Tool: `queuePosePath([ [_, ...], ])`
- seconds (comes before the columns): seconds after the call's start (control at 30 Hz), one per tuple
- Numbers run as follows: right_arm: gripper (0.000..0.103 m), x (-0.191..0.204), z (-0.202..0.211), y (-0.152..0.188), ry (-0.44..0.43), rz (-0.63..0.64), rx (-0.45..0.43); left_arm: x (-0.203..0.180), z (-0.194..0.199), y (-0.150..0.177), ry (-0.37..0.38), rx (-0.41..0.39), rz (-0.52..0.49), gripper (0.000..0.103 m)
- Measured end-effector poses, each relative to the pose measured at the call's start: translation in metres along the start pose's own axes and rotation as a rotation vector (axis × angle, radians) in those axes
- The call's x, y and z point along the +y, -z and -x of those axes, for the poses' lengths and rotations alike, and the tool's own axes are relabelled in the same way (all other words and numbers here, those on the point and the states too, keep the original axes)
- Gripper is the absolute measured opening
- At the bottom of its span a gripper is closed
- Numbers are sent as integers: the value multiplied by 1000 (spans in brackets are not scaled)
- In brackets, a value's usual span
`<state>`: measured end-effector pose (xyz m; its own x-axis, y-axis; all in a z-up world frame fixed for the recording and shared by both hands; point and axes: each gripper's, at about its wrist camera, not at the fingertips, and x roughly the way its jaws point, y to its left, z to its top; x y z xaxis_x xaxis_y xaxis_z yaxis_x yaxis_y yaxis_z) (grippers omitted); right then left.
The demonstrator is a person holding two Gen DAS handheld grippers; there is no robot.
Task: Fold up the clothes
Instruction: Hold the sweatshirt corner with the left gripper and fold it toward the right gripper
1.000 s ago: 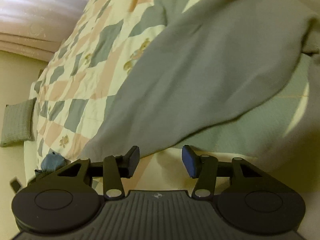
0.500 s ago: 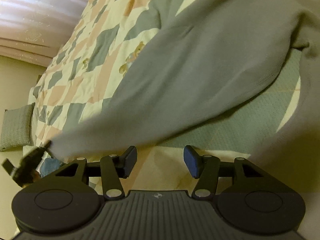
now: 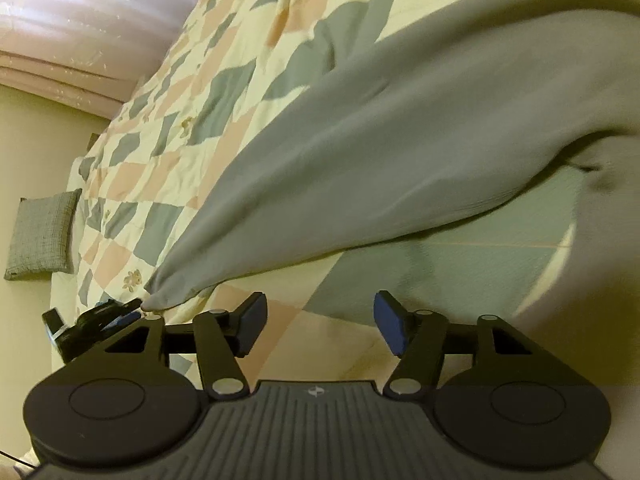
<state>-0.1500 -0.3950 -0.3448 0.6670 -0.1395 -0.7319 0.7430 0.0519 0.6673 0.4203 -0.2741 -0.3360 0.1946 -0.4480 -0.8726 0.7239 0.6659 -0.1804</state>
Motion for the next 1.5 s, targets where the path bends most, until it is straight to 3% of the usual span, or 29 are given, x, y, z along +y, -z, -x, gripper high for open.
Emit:
queuePosePath([
  [0.13, 62, -1, -7, 10, -20, -32, 17, 17, 4, 19, 104, 68, 212, 33],
  [0.23, 62, 2, -21, 21, -40, -60, 39, 30, -16, 28, 182, 117, 411, 36],
  [0.33, 62, 8, -33, 29, -56, -75, 61, 30, -41, 36, 254, 105, 539, 31],
  [0.37, 62, 9, -34, 30, -57, -73, 68, 29, -44, 37, 269, 94, 554, 12],
  [0.4, 62, 12, -35, 31, -59, -64, 75, 27, -42, 37, 270, 90, 537, 0],
  [0.53, 64, 23, -38, 28, -52, 15, 113, 26, -25, 39, 238, 108, 436, 0],
  [0.57, 64, 27, -40, 26, -51, 46, 124, 29, -20, 40, 245, 110, 438, 5],
  [0.67, 62, 60, -59, 6, -66, 220, 148, 35, -11, 41, 321, 76, 489, 40],
  [0.7, 57, 78, -68, -3, -75, 302, 150, 35, -15, 42, 335, 63, 517, 46],
  [0.77, 43, 120, -92, -23, -106, 485, 146, 34, -25, 46, 357, 49, 576, 46],
  [0.8, 33, 144, -108, -34, -135, 577, 149, 35, -33, 50, 368, 49, 616, 46],
  [0.93, 31, 234, -177, -60, -200, 865, 201, 42, -52, 74, 435, -24, 790, 37],
  [0.97, 32, 255, -195, -61, -215, 930, 228, 43, -53, 78, 444, -51, 816, 27],
  [1.0, 32, 276, -215, -61, -240, 996, 267, 45, -54, 82, 453, -79, 842, 5],
  [1.13, 32, 338, -288, -38, -296, 1236, 419, 40, -45, 94, 397, -143, 832, 2],
  [1.2, 33, 352, -311, -25, -303, 1305, 468, 36, -38, 97, 363, -158, 795, 2],
  [1.33, 35, 367, -347, -1, -307, 1401, 556, 42, -43, 100, 383, -138, 815, 4],
  [1.4, 2, 371, -362, 11, -289, 1434, 607, 46, -46, 100, 394, -132, 828, 4],
  [1.5, 1, 371, -360, 9, -320, 1436, 560, 44, -42, 95, 388, -157, 785, 2],
])
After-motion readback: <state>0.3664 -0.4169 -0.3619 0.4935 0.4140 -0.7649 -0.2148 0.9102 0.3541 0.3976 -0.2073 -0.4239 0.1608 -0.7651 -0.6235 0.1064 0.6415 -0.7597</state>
